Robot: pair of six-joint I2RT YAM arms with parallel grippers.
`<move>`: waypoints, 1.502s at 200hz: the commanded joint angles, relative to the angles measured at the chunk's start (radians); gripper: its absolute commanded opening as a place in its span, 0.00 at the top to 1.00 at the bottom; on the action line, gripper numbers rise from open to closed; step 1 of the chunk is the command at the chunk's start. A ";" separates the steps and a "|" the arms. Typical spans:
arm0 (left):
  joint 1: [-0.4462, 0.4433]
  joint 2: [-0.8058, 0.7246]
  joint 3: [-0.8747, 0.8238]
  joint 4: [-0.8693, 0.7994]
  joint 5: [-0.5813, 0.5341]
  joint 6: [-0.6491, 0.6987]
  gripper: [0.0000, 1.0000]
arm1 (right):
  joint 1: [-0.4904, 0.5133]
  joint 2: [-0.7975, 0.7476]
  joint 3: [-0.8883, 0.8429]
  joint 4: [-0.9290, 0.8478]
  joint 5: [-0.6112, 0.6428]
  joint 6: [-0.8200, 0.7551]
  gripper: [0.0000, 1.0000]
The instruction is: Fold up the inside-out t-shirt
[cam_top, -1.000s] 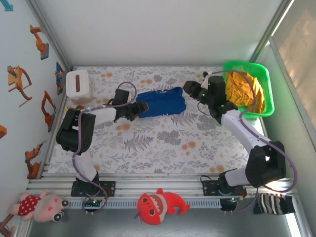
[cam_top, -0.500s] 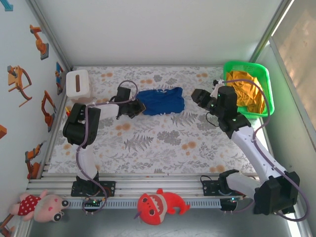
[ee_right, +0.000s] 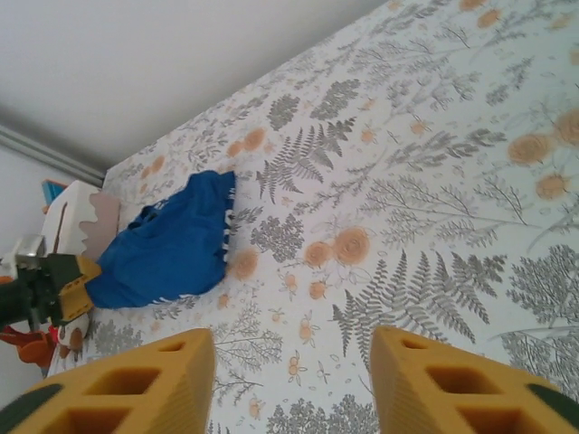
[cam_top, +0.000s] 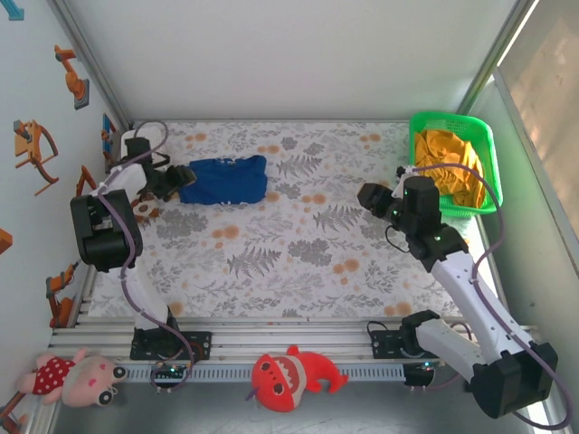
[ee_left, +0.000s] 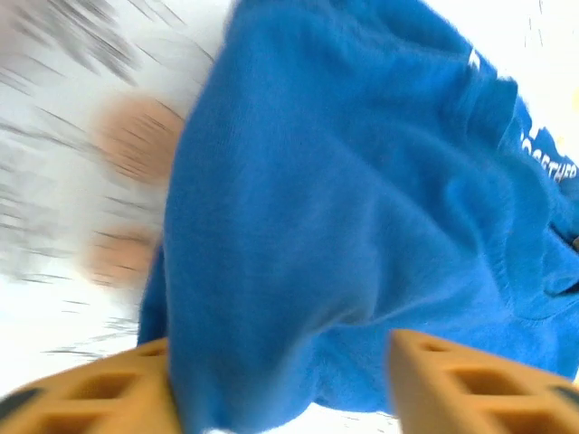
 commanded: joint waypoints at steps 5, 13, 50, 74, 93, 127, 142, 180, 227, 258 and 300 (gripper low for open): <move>0.060 -0.091 0.048 -0.137 -0.011 0.119 0.04 | -0.002 -0.033 0.023 -0.133 0.152 -0.087 0.29; 0.060 -0.126 0.052 -0.143 -0.029 0.128 0.04 | -0.002 -0.031 0.039 -0.173 0.208 -0.110 0.12; 0.042 -0.285 -0.001 -0.120 -0.035 0.112 0.04 | -0.008 -0.001 0.101 -0.237 0.500 -0.185 0.02; -0.002 -0.426 -0.109 -0.046 -0.125 0.113 0.04 | -0.011 0.023 0.058 -0.118 0.706 -0.245 0.01; -0.036 -0.532 -0.236 0.075 -0.219 0.115 0.04 | -0.021 0.042 -0.027 0.061 0.797 -0.318 0.00; -0.066 -0.650 -0.526 0.400 -0.319 0.129 0.04 | -0.042 0.181 -0.089 0.224 0.804 -0.466 0.00; -0.080 -0.661 -0.641 0.551 -0.353 0.152 0.04 | -0.045 0.241 -0.142 0.337 0.827 -0.519 0.00; -0.096 -0.564 -0.813 0.823 -0.444 0.231 0.04 | -0.072 0.376 -0.303 0.682 0.831 -0.580 0.00; -0.102 -0.457 -0.902 1.128 -0.395 0.293 0.04 | -0.167 0.417 -0.468 1.061 0.535 -0.696 0.01; -0.129 -0.414 -0.934 1.216 -0.396 0.328 0.04 | -0.249 0.563 -0.521 1.300 0.381 -0.692 0.01; -0.135 -0.390 -0.962 1.290 -0.402 0.331 0.04 | -0.354 0.604 -0.427 1.149 0.235 -0.605 0.01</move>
